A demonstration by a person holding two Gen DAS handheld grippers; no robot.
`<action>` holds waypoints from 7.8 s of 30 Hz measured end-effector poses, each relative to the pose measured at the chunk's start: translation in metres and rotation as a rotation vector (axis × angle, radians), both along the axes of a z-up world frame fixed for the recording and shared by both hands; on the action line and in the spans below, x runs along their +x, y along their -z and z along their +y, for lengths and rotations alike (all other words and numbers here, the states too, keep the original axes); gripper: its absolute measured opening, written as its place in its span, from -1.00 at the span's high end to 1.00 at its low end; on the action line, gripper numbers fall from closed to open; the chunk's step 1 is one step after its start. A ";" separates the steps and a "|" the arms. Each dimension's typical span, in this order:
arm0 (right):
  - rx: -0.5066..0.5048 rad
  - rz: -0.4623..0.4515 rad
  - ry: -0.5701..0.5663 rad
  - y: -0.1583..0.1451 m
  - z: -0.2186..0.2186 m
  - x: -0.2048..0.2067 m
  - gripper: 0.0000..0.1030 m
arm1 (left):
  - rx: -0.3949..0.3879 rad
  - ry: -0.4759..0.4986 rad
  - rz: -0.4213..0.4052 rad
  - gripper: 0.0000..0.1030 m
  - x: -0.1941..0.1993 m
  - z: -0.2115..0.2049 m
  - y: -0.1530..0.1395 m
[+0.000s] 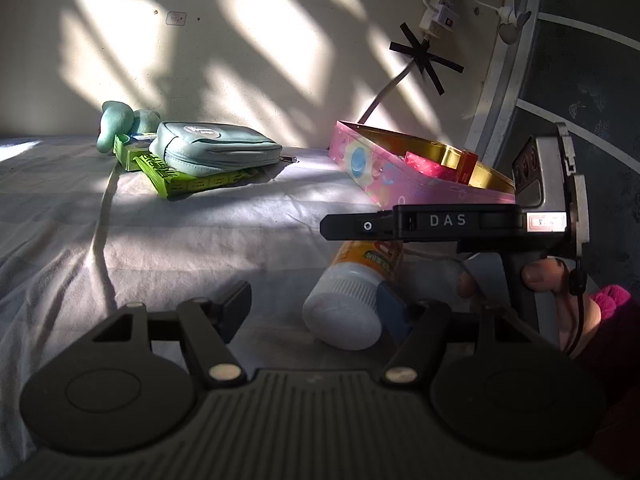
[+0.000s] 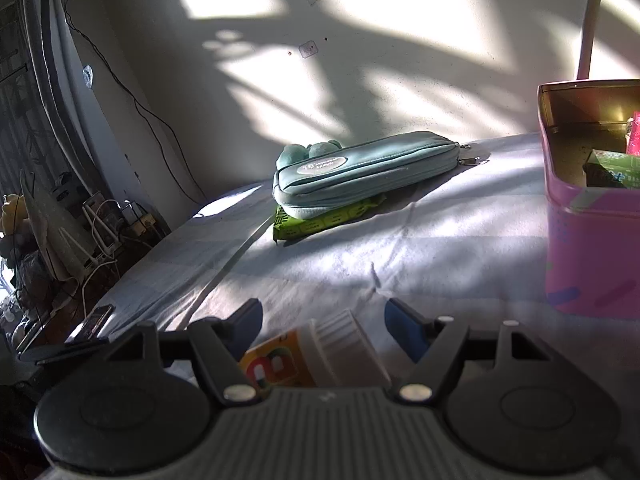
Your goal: Organize objects
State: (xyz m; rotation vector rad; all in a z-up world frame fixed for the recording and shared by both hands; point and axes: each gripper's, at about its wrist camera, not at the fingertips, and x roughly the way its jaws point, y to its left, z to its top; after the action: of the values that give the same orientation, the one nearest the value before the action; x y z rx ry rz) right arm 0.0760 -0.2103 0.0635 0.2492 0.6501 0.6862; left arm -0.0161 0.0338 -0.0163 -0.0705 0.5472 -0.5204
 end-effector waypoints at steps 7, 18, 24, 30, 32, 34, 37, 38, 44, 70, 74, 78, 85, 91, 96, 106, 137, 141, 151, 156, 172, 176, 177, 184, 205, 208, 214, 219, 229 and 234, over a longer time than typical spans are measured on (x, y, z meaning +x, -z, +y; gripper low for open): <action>0.025 0.020 0.000 -0.001 -0.006 -0.003 -0.36 | 0.058 0.017 0.022 -0.41 0.017 -0.014 0.008; -0.069 -0.091 -0.104 -0.013 0.000 -0.026 -0.51 | -0.113 -0.068 0.075 -0.38 0.042 0.025 -0.009; -0.328 -0.283 -0.171 -0.016 0.026 -0.040 -0.86 | -0.178 -0.007 0.180 -0.35 0.056 0.012 -0.003; -0.409 -0.265 -0.241 -0.003 0.040 -0.031 -0.85 | -0.124 -0.026 0.205 -0.25 0.059 -0.002 0.007; -0.375 -0.274 -0.232 -0.005 0.036 -0.029 -0.67 | -0.113 -0.048 0.207 -0.25 0.064 0.001 0.004; -0.370 -0.269 -0.196 -0.005 0.032 -0.027 -0.44 | -0.129 -0.043 0.213 -0.25 0.069 0.004 0.000; -0.351 -0.268 -0.144 -0.008 0.024 -0.022 -0.36 | -0.119 -0.012 0.169 -0.25 0.075 -0.003 -0.017; -0.338 -0.272 -0.128 -0.011 0.021 -0.021 -0.36 | -0.094 -0.005 0.137 -0.25 0.076 -0.009 -0.024; -0.288 -0.335 -0.039 -0.030 0.002 -0.020 -0.40 | -0.019 0.019 0.080 -0.26 0.090 -0.036 -0.036; -0.365 -0.474 0.345 -0.066 -0.092 -0.003 -0.42 | -0.010 0.252 -0.012 -0.26 0.147 -0.171 -0.083; -0.323 -0.387 0.459 -0.050 -0.128 0.028 -0.39 | 0.015 0.238 -0.001 -0.28 0.171 -0.216 -0.067; -0.260 -0.298 0.525 -0.029 -0.153 0.045 -0.40 | 0.027 0.160 0.041 -0.28 0.184 -0.233 -0.056; -0.239 -0.289 0.569 -0.025 -0.163 0.043 -0.16 | 0.050 0.080 0.006 -0.28 0.169 -0.207 -0.058; -0.176 -0.335 0.544 -0.039 -0.149 0.026 -0.16 | 0.071 -0.011 -0.002 -0.29 0.149 -0.146 -0.051; -0.163 -0.355 0.420 -0.053 -0.112 0.016 -0.13 | 0.079 -0.166 0.044 -0.28 0.144 -0.073 -0.037; -0.042 -0.121 0.132 -0.048 0.004 0.062 0.14 | -0.226 -0.424 0.222 -0.26 0.184 0.043 -0.033; -0.051 0.066 -0.104 -0.007 0.082 0.069 -0.21 | -0.287 -0.513 0.364 -0.10 0.034 0.163 -0.011; -0.059 0.101 -0.116 0.003 0.089 0.068 0.06 | -0.131 -0.501 0.311 0.02 0.036 0.133 -0.009; -0.099 -0.283 0.145 -0.069 -0.003 0.010 0.15 | -0.121 -0.261 0.172 0.09 0.067 0.055 -0.060; -0.138 -0.384 0.383 -0.086 -0.083 -0.003 0.15 | -0.077 -0.068 0.115 0.09 0.115 -0.045 -0.083; -0.110 -0.108 0.754 -0.026 -0.252 0.050 0.10 | 0.103 0.086 0.162 0.04 0.204 -0.236 -0.055; -0.110 -0.115 0.767 -0.017 -0.248 0.062 -0.12 | 0.134 -0.022 0.106 -0.02 0.217 -0.243 -0.057; -0.108 -0.130 0.769 -0.016 -0.246 0.060 -0.27 | 0.135 -0.035 0.103 -0.02 0.218 -0.241 -0.059; -0.090 -0.305 0.800 -0.036 -0.234 0.019 -0.38 | 0.087 -0.020 0.073 -0.02 0.179 -0.214 -0.072; -0.040 -0.280 0.612 -0.054 -0.139 -0.043 -0.31 | 0.153 0.060 -0.070 -0.22 0.077 -0.130 -0.054; -0.044 -0.288 0.583 -0.057 -0.124 -0.046 -0.32 | 0.146 0.015 -0.058 -0.22 0.080 -0.108 -0.044; -0.074 -0.303 0.494 -0.055 -0.084 -0.049 -0.32 | 0.143 -0.116 -0.033 -0.22 0.092 -0.061 -0.026; -0.108 -0.307 0.404 -0.048 -0.051 -0.049 -0.32 | 0.141 -0.219 -0.013 -0.22 0.101 -0.025 -0.014; -0.123 -0.338 0.487 -0.040 -0.043 -0.051 -0.34 | 0.069 -0.122 -0.035 -0.28 0.095 -0.024 -0.005; -0.138 -0.364 0.508 -0.038 -0.043 -0.054 -0.35 | 0.063 -0.025 -0.104 -0.39 0.081 -0.037 -0.006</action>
State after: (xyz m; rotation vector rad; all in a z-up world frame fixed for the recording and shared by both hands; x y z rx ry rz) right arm 0.0217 -0.2534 0.1011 0.1465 0.2635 0.1866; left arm 0.0645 -0.0028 -0.0108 0.0100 0.4607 -0.4796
